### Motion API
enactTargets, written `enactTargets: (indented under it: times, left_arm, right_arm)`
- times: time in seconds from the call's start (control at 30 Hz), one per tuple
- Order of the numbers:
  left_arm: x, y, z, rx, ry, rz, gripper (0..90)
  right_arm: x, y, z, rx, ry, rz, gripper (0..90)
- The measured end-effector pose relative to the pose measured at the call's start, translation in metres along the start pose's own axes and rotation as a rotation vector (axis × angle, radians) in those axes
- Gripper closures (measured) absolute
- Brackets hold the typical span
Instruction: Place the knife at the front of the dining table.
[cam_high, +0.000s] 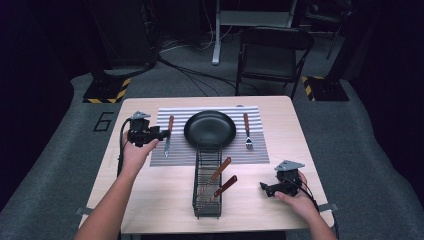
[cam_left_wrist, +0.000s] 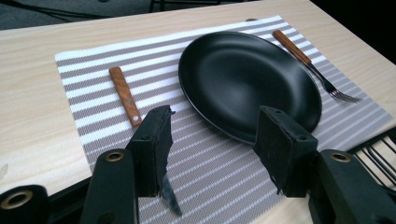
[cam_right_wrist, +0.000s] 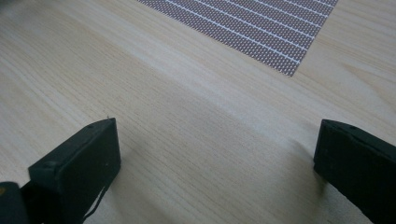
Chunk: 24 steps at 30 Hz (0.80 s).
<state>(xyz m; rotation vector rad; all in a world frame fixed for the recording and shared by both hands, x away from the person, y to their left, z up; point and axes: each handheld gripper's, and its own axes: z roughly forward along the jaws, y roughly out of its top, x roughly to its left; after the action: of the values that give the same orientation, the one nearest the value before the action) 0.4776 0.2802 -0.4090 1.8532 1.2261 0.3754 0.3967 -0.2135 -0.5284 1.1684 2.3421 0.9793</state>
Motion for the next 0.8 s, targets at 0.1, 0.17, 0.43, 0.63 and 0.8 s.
enactTargets:
  times: [0.1, 0.17, 0.43, 0.63, 0.8]
  left_arm:
    - [0.001, -0.010, -0.008, -0.002, -0.003, 0.004, 45.8]
    - [0.001, -0.014, -0.010, 0.000, -0.004, 0.000, 45.8]
    - [0.008, -0.041, -0.021, 0.022, -0.008, -0.013, 45.2]
    - [0.016, -0.063, -0.027, 0.042, -0.006, -0.033, 44.9]
    - [0.020, -0.086, -0.027, 0.048, -0.012, -0.053, 44.1]
  right_arm:
    - [0.000, 0.000, 0.000, 0.000, 0.000, 0.000, 0.0]
    - [0.000, 0.000, 0.000, 0.000, 0.000, 0.000, 0.0]
    - [0.000, 0.000, 0.000, 0.000, 0.000, 0.001, 0.0]
    - [0.000, 0.000, 0.000, 0.000, 0.000, 0.001, 0.0]
    - [0.000, 0.000, 0.000, 0.000, 0.000, 0.001, 0.0]
